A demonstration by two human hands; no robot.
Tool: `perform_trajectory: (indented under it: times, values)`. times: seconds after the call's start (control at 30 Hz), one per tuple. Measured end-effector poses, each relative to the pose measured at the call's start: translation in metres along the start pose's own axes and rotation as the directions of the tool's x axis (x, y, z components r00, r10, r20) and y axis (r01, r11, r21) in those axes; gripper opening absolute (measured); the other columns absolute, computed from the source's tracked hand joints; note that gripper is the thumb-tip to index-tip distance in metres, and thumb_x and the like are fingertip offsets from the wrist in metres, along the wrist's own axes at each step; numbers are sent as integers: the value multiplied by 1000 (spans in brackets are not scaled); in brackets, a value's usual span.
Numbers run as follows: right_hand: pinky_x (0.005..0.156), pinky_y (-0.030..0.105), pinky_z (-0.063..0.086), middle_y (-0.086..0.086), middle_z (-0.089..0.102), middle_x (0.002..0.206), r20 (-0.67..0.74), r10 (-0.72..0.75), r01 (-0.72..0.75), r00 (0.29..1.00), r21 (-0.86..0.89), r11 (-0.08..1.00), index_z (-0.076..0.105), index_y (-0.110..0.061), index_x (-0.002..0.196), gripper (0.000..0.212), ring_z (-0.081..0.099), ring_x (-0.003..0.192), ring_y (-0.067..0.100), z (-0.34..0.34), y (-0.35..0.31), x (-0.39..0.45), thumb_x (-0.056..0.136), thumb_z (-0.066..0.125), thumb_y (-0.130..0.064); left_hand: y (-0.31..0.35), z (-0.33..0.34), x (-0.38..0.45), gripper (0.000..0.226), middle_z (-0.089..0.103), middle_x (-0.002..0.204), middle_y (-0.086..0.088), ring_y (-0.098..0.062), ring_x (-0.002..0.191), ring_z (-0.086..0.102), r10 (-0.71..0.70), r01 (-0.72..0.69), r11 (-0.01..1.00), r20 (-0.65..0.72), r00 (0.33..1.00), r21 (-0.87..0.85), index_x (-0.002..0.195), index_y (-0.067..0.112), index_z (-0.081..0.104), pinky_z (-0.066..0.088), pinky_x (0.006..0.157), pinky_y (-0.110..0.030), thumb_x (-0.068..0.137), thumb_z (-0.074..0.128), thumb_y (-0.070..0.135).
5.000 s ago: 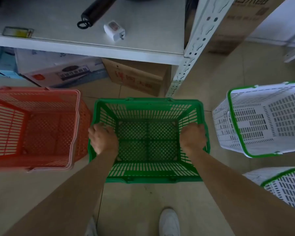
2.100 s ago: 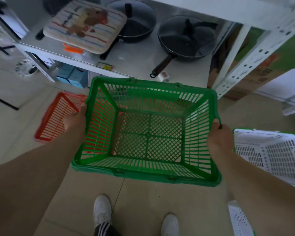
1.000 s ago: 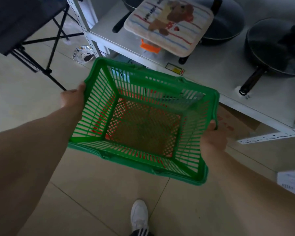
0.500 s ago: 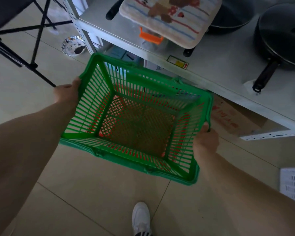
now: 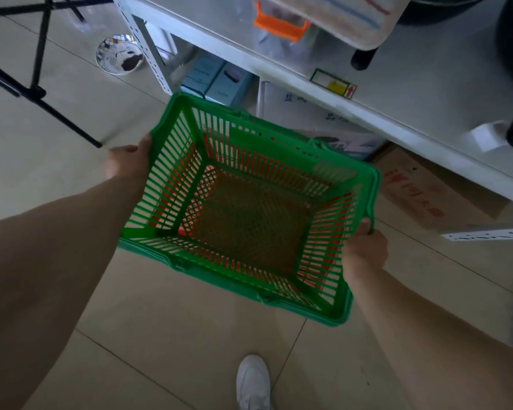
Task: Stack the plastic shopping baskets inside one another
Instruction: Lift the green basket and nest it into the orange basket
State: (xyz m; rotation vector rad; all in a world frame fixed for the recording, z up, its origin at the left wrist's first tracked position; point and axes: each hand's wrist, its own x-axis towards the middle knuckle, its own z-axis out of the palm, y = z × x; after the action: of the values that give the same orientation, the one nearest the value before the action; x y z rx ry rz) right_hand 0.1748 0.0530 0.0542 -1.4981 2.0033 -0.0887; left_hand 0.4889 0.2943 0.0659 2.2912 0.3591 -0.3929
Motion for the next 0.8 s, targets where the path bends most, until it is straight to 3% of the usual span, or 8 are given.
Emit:
perform_trajectory:
  times: [0.1,0.3,0.47,0.57,0.67,0.8]
  values:
    - [79,46,52,26,66,111,18,3,-3,1000,29,1000,61,-3,113,58,65,97,43,12,7,9,101,32,-51,-3,13,-1,44,62,83,-11,-26,77,60,15,-14,999,-29,999,37,90,15,72,46,71,-35,93,55,55]
    - [78,45,52,26,66,110,42,30,-30,999,-10,1000,61,-2,113,57,65,96,42,32,18,21,102,33,-50,-16,29,2,44,65,89,-10,-26,79,60,18,-15,989,-22,1000,146,101,16,75,46,71,-32,97,51,52]
    - [82,51,54,26,64,113,34,43,-41,999,-50,998,52,-1,113,54,64,99,43,47,24,27,101,34,-50,-27,43,10,46,65,92,-13,-26,79,58,4,-6,986,13,1000,168,106,10,74,40,59,-28,100,48,48]
    - [80,49,53,26,64,112,35,42,-38,999,-87,995,50,0,112,52,64,98,43,52,26,29,102,33,-49,-34,54,14,46,67,102,-19,-28,83,58,1,-1,983,2,1000,185,115,6,70,41,68,-33,103,45,43]
    - [73,44,51,24,65,109,13,35,-33,999,-129,991,51,-1,111,50,65,95,41,57,28,31,102,32,-47,-40,64,14,48,66,117,-24,-38,102,63,11,-7,974,-18,1000,226,123,5,65,42,76,-38,105,40,42]
    - [73,42,53,21,63,111,20,-82,85,996,-218,972,50,-3,112,43,64,95,40,62,33,35,102,34,-42,-47,72,13,45,64,121,-26,-40,110,61,61,-48,961,-40,997,271,126,7,63,40,78,-40,106,37,38]
